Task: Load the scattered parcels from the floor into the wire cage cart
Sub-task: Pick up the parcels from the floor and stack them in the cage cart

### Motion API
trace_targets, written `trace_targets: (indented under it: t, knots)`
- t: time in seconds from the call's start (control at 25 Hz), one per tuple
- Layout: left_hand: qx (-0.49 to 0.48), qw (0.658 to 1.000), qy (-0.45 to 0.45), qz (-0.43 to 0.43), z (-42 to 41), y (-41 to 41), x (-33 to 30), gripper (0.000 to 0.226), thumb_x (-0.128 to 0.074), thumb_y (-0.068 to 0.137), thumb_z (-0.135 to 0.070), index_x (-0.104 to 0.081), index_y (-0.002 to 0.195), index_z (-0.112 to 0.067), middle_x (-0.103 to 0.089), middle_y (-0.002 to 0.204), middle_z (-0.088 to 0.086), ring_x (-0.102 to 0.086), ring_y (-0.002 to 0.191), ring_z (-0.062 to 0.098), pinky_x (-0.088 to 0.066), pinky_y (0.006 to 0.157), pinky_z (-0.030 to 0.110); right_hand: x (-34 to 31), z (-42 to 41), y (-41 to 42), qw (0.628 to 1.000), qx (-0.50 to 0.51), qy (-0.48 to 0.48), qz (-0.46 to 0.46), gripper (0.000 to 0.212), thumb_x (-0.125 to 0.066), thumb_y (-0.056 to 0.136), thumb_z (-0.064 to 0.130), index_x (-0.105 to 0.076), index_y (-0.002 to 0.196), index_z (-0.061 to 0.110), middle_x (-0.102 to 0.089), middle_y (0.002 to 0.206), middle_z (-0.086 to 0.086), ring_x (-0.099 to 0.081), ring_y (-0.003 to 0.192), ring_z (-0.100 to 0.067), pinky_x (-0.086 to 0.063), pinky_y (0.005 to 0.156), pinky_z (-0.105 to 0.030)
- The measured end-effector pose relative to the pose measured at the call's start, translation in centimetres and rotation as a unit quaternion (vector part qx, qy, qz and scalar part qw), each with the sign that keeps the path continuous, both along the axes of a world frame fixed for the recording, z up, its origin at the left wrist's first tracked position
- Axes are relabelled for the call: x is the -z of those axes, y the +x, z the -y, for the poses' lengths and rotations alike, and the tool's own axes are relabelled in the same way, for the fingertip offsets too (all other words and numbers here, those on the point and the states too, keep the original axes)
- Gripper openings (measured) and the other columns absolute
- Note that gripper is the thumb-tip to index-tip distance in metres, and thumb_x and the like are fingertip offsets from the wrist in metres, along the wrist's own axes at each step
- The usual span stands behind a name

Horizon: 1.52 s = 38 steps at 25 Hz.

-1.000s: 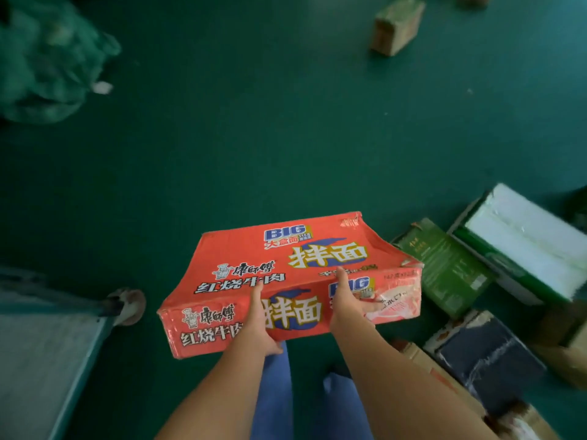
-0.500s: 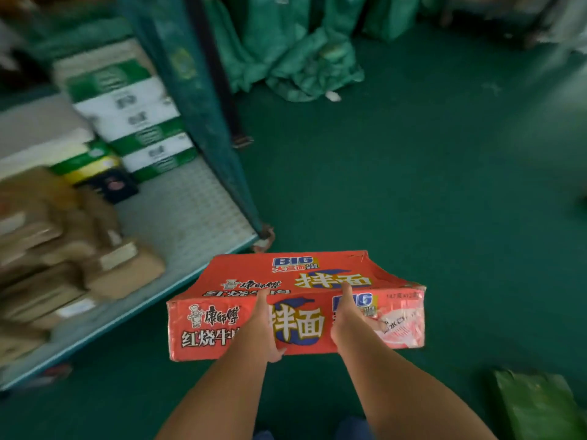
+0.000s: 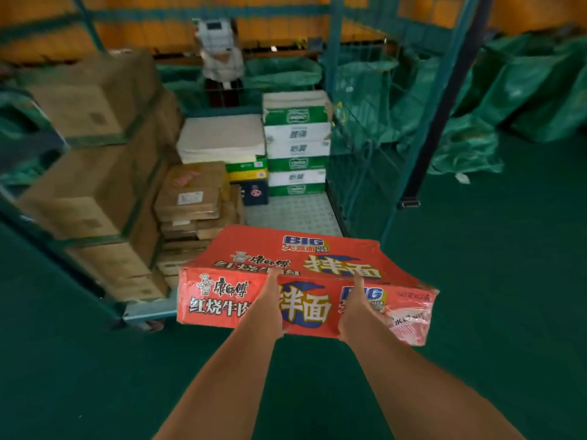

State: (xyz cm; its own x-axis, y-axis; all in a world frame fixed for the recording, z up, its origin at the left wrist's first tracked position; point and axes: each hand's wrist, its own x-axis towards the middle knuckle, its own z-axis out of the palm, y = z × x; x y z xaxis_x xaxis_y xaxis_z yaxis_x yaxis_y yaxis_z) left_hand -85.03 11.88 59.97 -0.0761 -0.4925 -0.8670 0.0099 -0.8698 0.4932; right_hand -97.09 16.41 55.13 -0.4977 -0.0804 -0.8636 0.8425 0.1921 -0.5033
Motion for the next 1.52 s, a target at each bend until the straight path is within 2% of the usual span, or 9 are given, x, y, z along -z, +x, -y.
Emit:
trace_targets:
  t: [0.16,0.32,0.44,0.56,0.76,0.92,1.12,1.32,1.52]
  knots:
    - [-0.037,0.998,-0.028,-0.033,4.9,1.9,-2.2,0.058,-0.06,0.08,-0.065,-0.063,0.089,-0.008,-0.065,0.08,0.008,-0.058,0.077,0.023,-0.046,0.089,0.036,3.6,9.0,-1.0,0.999,-0.025,-0.021,-0.029,0.154,-0.07,0.013,0.087,-0.011,0.147,0.039,-0.055,0.133,-0.008,-0.06,0.108,-0.037,-0.044,0.085,-0.067]
    - [-0.057,0.993,-0.081,-0.059,10.7,2.2,-4.5,0.056,-0.054,0.085,-0.063,-0.066,0.082,-0.008,-0.069,0.059,0.008,-0.064,0.073,0.024,-0.052,0.088,0.037,-5.4,13.8,1.0,0.995,-0.007,-0.089,-0.051,0.135,-0.081,0.054,0.068,0.007,0.151,0.034,-0.04,0.146,-0.014,-0.051,0.121,-0.041,-0.04,0.097,-0.066]
    - [-0.073,0.989,-0.109,-0.06,15.8,1.6,-6.5,0.056,-0.049,0.089,-0.061,-0.061,0.074,-0.009,-0.063,0.045,0.006,-0.059,0.067,0.023,-0.05,0.078,0.035,-6.9,19.6,-0.2,0.991,-0.031,-0.12,-0.058,0.133,-0.081,0.058,0.064,0.009,0.151,0.034,-0.04,0.146,-0.015,-0.052,0.121,-0.04,-0.04,0.098,-0.064]
    - [-0.09,0.988,-0.107,-0.067,21.1,0.3,-8.0,0.054,-0.052,0.086,-0.063,-0.065,0.079,-0.01,-0.066,0.051,0.006,-0.063,0.068,0.022,-0.049,0.061,0.034,-7.7,26.1,-1.5,0.987,-0.054,-0.143,-0.043,0.133,-0.083,0.054,0.064,0.008,0.149,0.037,-0.042,0.145,-0.015,-0.053,0.119,-0.04,-0.041,0.097,-0.064]
    - [-0.117,0.983,-0.126,-0.067,30.5,-2.7,-9.3,0.057,-0.057,0.082,-0.065,-0.066,0.08,-0.009,-0.07,0.065,0.008,-0.066,0.073,0.024,-0.055,0.075,0.036,-8.8,36.9,-4.6,0.981,-0.082,-0.175,-0.031,0.131,-0.081,0.059,0.062,0.011,0.149,0.039,-0.037,0.147,-0.015,-0.051,0.123,-0.04,-0.042,0.097,-0.063]
    - [-0.137,0.981,-0.116,-0.075,36.1,-3.0,-9.6,0.056,-0.057,0.079,-0.065,-0.069,0.09,-0.011,-0.073,0.083,0.007,-0.066,0.078,0.024,-0.052,0.067,0.034,-9.4,43.2,-5.5,0.98,-0.111,-0.161,-0.032,0.131,-0.082,0.061,0.059,0.012,0.15,0.036,-0.031,0.151,-0.017,-0.045,0.127,-0.042,-0.039,0.1,-0.063]
    - [-0.131,0.98,-0.113,-0.097,44.5,-1.7,-9.0,0.065,-0.058,0.075,-0.069,-0.072,0.105,-0.012,-0.075,0.097,0.008,-0.07,0.092,0.028,-0.055,0.085,0.041,-9.7,51.4,-4.4,0.98,-0.126,-0.147,-0.04,0.13,-0.081,0.063,0.059,0.012,0.15,0.034,-0.023,0.155,-0.017,-0.04,0.131,-0.043,-0.036,0.102,-0.064]
    - [-0.129,0.983,-0.098,-0.083,55.0,1.1,-8.5,0.06,-0.06,0.075,-0.068,-0.071,0.093,-0.012,-0.074,0.088,0.005,-0.069,0.085,0.024,-0.054,0.083,0.036,-9.4,60.8,-1.4,0.981,-0.108,-0.15,-0.06,0.136,-0.081,0.052,0.065,0.014,0.146,0.041,-0.035,0.149,-0.015,-0.05,0.122,-0.042,-0.041,0.096,-0.066]
    - [-0.106,0.985,-0.098,-0.091,63.1,3.2,-8.5,0.062,-0.062,0.073,-0.069,-0.069,0.091,-0.01,-0.074,0.091,0.007,-0.069,0.092,0.024,-0.049,0.095,0.039,-9.0,68.3,0.7,0.985,-0.081,-0.14,-0.067,0.138,-0.081,0.049,0.068,0.015,0.145,0.043,-0.032,0.151,-0.017,-0.047,0.125,-0.045,-0.04,0.094,-0.069]
